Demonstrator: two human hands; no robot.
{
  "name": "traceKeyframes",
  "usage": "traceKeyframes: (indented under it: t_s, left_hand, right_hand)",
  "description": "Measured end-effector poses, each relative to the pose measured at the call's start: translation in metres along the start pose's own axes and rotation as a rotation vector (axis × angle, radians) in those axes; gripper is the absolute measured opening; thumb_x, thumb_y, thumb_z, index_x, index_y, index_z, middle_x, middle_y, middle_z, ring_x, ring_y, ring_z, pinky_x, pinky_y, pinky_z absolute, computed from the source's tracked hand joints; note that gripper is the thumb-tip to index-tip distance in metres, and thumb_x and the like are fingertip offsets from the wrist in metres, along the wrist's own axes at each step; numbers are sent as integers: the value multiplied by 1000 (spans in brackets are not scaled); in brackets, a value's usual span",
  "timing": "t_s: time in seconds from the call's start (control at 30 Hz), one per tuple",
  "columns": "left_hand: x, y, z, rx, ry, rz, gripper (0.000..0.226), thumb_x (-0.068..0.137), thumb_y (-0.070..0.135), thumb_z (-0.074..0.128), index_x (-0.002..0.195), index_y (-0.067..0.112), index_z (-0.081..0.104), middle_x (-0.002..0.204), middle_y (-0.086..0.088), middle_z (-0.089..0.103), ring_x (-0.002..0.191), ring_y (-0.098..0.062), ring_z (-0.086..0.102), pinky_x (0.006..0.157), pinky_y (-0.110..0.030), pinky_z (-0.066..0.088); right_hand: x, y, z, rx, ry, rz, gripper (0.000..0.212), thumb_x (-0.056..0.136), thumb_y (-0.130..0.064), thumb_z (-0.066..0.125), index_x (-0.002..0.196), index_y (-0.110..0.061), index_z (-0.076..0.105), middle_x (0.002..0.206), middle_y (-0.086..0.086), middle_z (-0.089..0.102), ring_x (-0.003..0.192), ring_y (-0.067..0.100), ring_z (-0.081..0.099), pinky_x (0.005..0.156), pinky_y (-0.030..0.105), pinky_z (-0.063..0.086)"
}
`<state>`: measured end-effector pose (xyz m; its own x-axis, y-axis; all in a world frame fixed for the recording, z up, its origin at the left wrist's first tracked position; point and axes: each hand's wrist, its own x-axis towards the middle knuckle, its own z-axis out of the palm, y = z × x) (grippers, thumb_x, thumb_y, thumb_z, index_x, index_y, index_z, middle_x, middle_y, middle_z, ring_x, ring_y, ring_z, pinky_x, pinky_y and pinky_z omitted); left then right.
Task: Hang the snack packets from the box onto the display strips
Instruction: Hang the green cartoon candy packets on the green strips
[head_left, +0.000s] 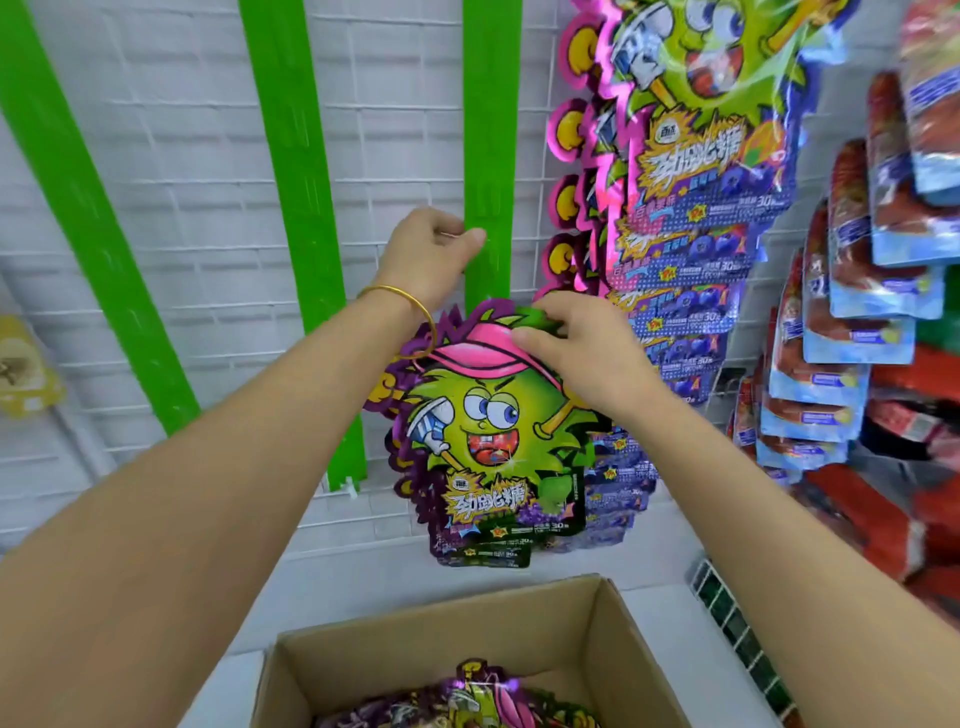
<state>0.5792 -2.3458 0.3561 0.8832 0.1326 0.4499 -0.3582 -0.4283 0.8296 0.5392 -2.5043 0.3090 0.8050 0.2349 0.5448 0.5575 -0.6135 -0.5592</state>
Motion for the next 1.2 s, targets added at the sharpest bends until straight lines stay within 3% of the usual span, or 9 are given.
traceKeyframes:
  t_s: [0.13, 0.23, 0.3, 0.4, 0.5, 0.7, 1.03, 1.1, 1.2]
  left_hand:
    - [10, 12, -4, 83, -80, 5, 24, 89, 27, 58, 70, 13, 53, 63, -2, 42, 55, -11, 40, 46, -16, 38]
    - [14, 16, -10, 193, -134, -14, 42, 89, 34, 57, 54, 15, 43, 49, -2, 38, 46, -11, 33, 45, -23, 27]
    - [16, 20, -14, 221, -157, -54, 39, 88, 38, 56, 58, 15, 45, 52, 1, 40, 49, -11, 35, 43, -18, 27]
    - [18, 22, -16, 91, -221, -201, 34, 84, 44, 58, 83, 11, 64, 71, -6, 57, 62, -19, 52, 64, -24, 42]
    - [17, 20, -19, 4, -257, -280, 35, 77, 49, 61, 76, 14, 63, 65, -5, 58, 54, -18, 52, 64, -26, 43]
    - [17, 25, -17, 6, -212, -264, 37, 85, 43, 56, 63, 14, 51, 58, -2, 46, 51, -14, 37, 56, -26, 33]
    - [22, 18, -16, 104, -127, -223, 44, 82, 51, 58, 89, 8, 65, 104, -14, 66, 96, -30, 61, 78, -30, 44]
    - [22, 20, -16, 132, -120, -232, 40, 80, 52, 59, 81, 12, 64, 103, -14, 67, 89, -28, 62, 82, -33, 47]
    - [22, 23, -17, 142, -126, -244, 51, 80, 51, 58, 105, 7, 63, 112, -16, 64, 94, -28, 60, 83, -33, 45]
  right_hand:
    - [33, -12, -6, -111, 120, 47, 36, 86, -36, 60, 59, -18, 44, 55, -4, 40, 65, 24, 44, 59, 36, 36]
    - [46, -20, -8, -201, 182, 88, 35, 88, -40, 55, 65, -18, 44, 63, -1, 45, 72, 25, 47, 58, 32, 33]
    - [48, -25, -9, -257, 211, 110, 30, 90, -42, 53, 71, -19, 48, 71, 1, 50, 76, 26, 50, 59, 31, 31]
    - [50, -28, -7, -308, 259, 113, 29, 90, -44, 51, 83, -17, 58, 84, 6, 62, 85, 29, 57, 61, 30, 33]
    - [51, -31, -3, -350, 280, 107, 31, 91, -44, 49, 90, -15, 60, 92, 8, 65, 90, 32, 59, 63, 31, 35]
    - [50, -30, 0, -365, 270, 142, 29, 93, -41, 48, 89, -14, 59, 92, 9, 65, 89, 31, 59, 62, 31, 31]
    - [46, -34, 3, -416, 350, 106, 27, 94, -38, 44, 90, -15, 58, 90, 9, 66, 87, 32, 60, 60, 31, 29]
    - [48, -38, 2, -467, 366, 93, 26, 95, -36, 42, 90, -15, 57, 89, 9, 66, 84, 33, 61, 59, 30, 28]
    - [50, -39, 3, -513, 363, 104, 25, 95, -36, 41, 91, -16, 56, 90, 8, 67, 83, 33, 61, 59, 30, 28]
